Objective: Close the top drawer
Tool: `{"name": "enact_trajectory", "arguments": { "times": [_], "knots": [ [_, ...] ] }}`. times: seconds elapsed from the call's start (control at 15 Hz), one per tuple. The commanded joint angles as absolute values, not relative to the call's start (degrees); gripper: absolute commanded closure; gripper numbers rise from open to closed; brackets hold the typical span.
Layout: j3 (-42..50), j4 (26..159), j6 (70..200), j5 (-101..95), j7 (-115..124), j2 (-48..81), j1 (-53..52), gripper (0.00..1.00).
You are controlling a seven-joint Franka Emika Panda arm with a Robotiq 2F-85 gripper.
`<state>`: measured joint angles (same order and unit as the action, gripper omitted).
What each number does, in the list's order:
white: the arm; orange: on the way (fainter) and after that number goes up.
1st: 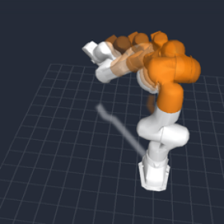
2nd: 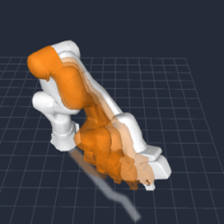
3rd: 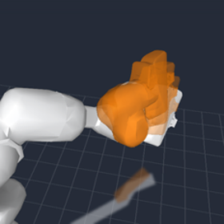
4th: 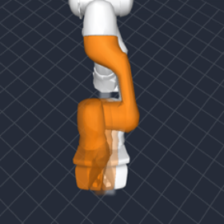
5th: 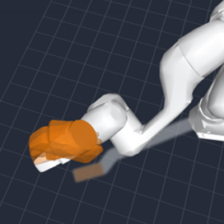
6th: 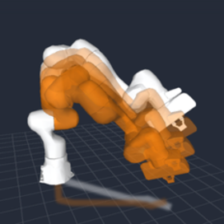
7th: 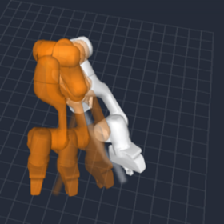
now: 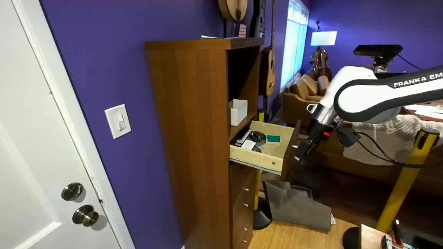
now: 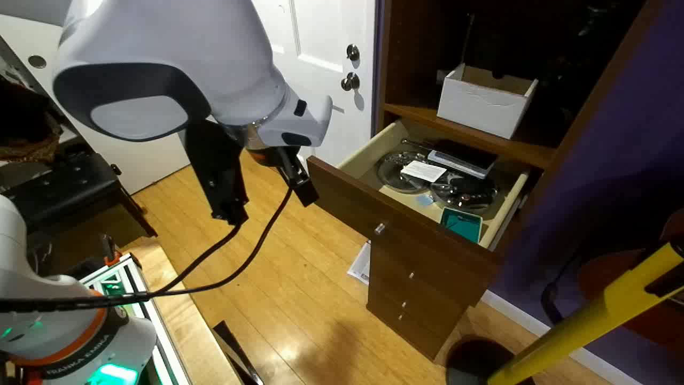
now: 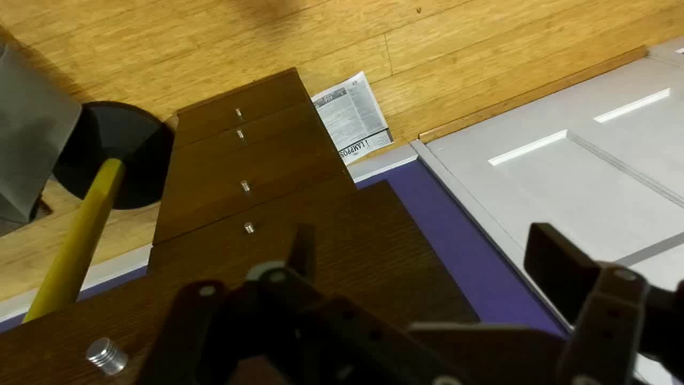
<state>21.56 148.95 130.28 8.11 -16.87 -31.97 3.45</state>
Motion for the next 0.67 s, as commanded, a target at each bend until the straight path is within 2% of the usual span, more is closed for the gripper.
{"name": "enact_trajectory", "arguments": {
  "times": [0.0, 0.6],
  "knots": [
    [20.2, 148.8, 130.0, 9.1, -17.6, -31.7, 4.9, 0.00],
    [18.6, 148.7, 128.7, 4.4, -19.5, -31.7, 6.3, 0.00]
  ]
}}
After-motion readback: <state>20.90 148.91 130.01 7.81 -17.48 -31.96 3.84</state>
